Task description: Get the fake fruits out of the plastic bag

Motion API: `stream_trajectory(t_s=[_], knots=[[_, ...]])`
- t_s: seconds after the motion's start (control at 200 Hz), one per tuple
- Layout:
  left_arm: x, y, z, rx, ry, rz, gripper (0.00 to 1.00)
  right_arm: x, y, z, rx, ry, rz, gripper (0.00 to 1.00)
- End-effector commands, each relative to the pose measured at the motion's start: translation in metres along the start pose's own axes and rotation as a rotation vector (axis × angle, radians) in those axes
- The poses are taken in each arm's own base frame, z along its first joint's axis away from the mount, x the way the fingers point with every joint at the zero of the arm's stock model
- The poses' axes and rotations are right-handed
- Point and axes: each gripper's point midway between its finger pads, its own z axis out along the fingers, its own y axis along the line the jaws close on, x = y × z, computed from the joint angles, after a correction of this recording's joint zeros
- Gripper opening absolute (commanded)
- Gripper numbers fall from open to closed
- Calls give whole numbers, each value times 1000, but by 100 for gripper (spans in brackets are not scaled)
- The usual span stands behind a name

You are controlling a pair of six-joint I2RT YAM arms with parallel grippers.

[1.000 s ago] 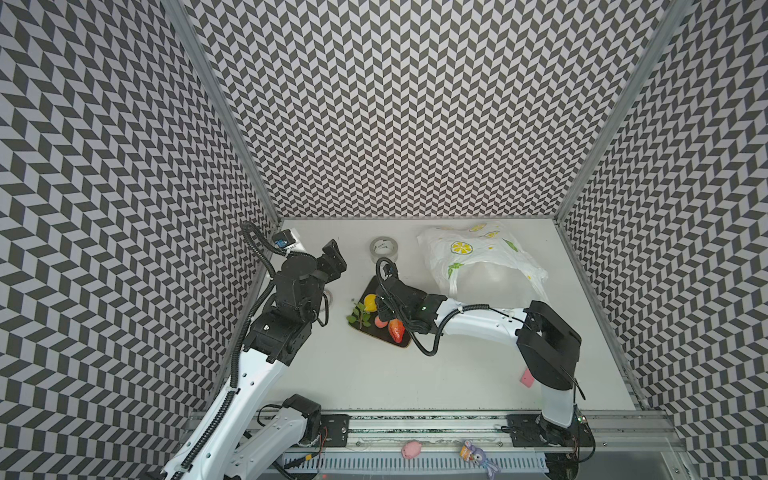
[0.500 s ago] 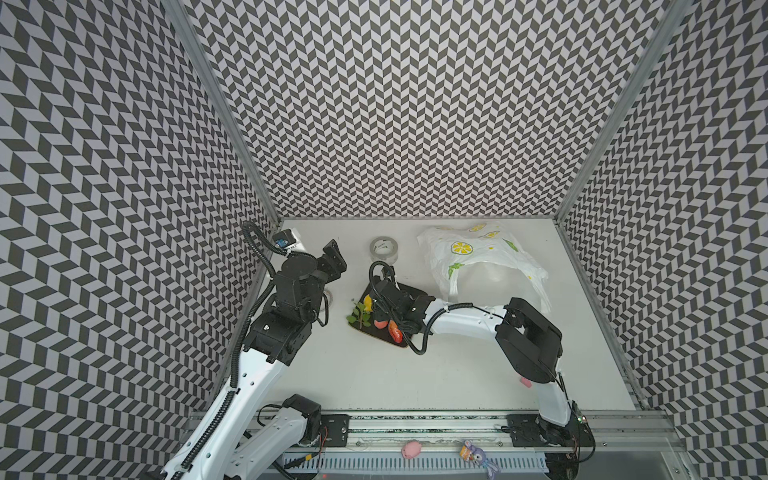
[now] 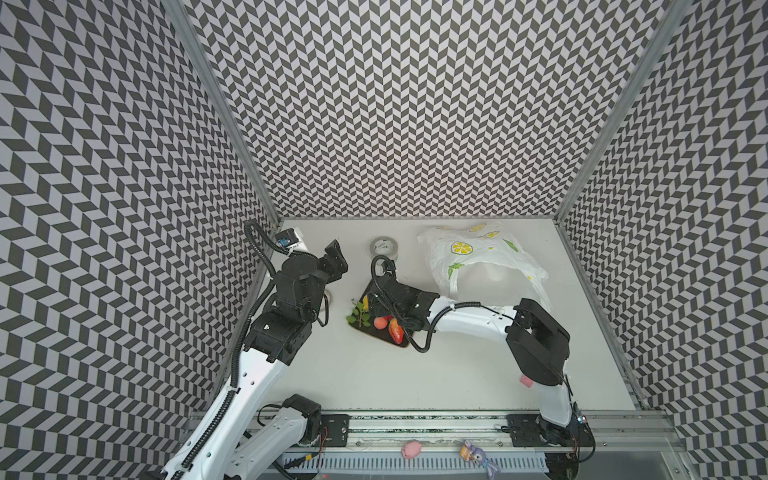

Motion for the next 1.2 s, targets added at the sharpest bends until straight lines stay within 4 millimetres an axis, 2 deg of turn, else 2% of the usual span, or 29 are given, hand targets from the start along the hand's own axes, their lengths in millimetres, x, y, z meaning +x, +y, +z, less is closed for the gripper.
stream_trajectory(t_s=[0.0,0.16,0.36,0.511,0.661,0.761,0.861,1.026,1.192], knots=[[-1,-7,1,37,-5,8,84,-45,15,-46,-94,-95,42,85],[6,-12,4,62,17,6,84,-64,16,-97,-182,-137,38,86],[4,-18,5,89,14,26,83,-72,-2,-166,-247,-160,50,85],[8,-33,5,160,31,53,82,-62,-36,-219,-244,-151,82,79],[22,-66,5,270,85,102,82,-43,-77,-254,-180,-114,142,68],[36,-95,0,354,125,147,82,-28,-103,-264,-112,-87,199,58],[58,-127,-11,450,184,198,83,-8,-130,-263,-42,-63,276,47],[103,-174,-37,594,292,270,88,23,-165,-244,54,-29,406,39],[146,-205,-56,674,406,322,98,37,-187,-220,55,-33,542,37]])
